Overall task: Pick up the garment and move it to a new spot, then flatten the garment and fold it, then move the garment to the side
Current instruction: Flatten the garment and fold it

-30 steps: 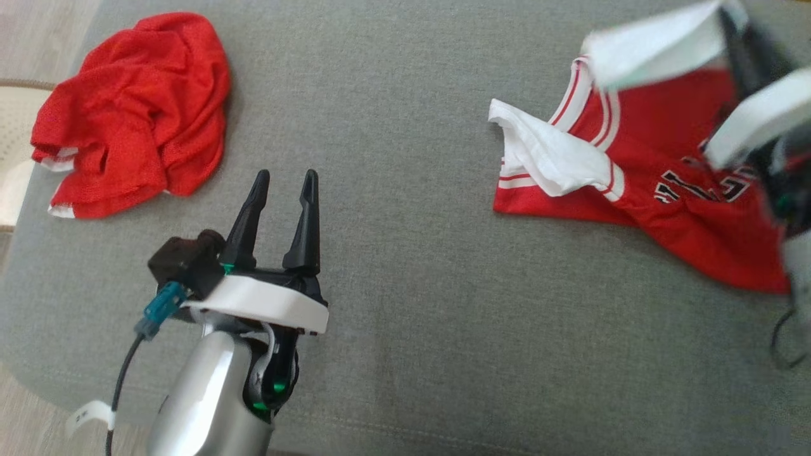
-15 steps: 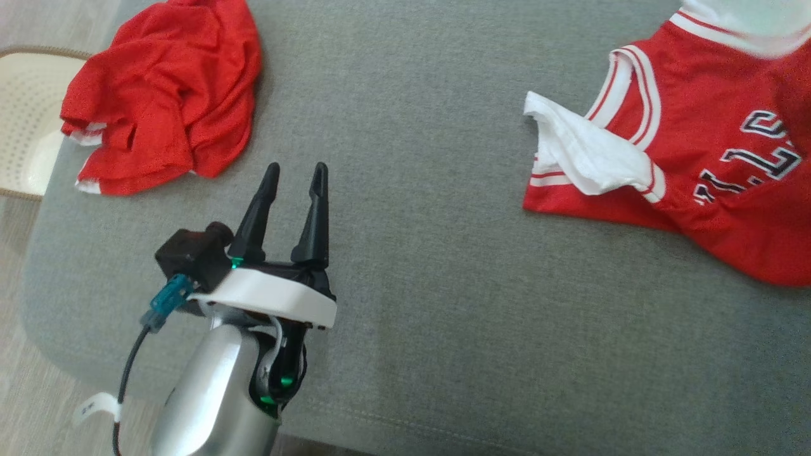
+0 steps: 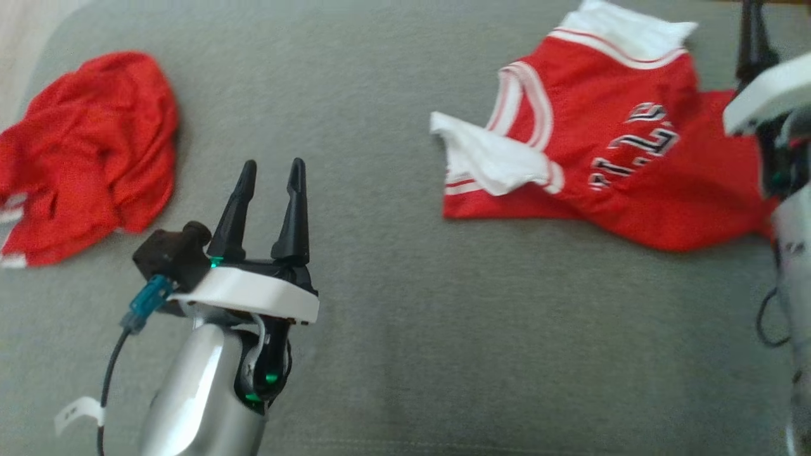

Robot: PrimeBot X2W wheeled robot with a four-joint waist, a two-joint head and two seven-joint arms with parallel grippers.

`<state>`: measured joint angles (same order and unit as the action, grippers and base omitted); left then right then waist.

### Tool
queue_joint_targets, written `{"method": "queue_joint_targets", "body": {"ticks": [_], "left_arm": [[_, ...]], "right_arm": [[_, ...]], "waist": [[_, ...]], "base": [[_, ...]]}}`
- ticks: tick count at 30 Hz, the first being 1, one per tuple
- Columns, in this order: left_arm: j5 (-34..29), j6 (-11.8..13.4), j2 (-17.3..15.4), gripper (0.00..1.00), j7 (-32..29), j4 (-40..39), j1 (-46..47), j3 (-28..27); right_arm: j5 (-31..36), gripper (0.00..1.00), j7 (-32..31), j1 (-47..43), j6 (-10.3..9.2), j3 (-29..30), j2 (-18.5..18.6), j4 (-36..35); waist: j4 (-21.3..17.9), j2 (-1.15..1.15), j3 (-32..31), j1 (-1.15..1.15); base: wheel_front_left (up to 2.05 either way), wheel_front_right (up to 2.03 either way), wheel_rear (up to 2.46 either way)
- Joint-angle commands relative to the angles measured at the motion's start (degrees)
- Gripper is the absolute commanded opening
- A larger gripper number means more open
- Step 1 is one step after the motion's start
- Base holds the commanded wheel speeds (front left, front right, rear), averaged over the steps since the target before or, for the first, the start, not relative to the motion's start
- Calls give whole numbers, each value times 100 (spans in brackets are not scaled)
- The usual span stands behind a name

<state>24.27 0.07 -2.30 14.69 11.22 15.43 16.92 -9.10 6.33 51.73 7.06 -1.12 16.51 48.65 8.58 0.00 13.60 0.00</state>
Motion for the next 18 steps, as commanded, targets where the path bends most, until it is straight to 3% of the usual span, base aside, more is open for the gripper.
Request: {"method": "queue_joint_targets", "body": {"ticks": [1, 6, 12, 18], "left_arm": [[-50, -20, -58, 100, 30, -191, 51, -246], [-13, -36, -58, 100, 30, -147, -68, -311], [15, 12, -58, 100, 30, 59, -61, -390], [-53, 39, -58, 100, 30, 724, 197, -388]], "right_arm": [[-212, 100, 182, -246, 43, -115, -114, -445], [-677, 100, 410, -1511, 43, -93, -337, -1651], [-602, 100, 438, -2980, 43, 258, -841, -3036], [-435, 100, 273, -3586, 43, 348, -1124, -3831]], "waist": [[-429, 0, -307, 0], [-928, 0, -521, 0], [-1327, 0, -487, 0], [-1634, 0, -322, 0]], "base": [[0, 0, 0], [0, 0, 0], [0, 0, 0], [0, 0, 0]]}}
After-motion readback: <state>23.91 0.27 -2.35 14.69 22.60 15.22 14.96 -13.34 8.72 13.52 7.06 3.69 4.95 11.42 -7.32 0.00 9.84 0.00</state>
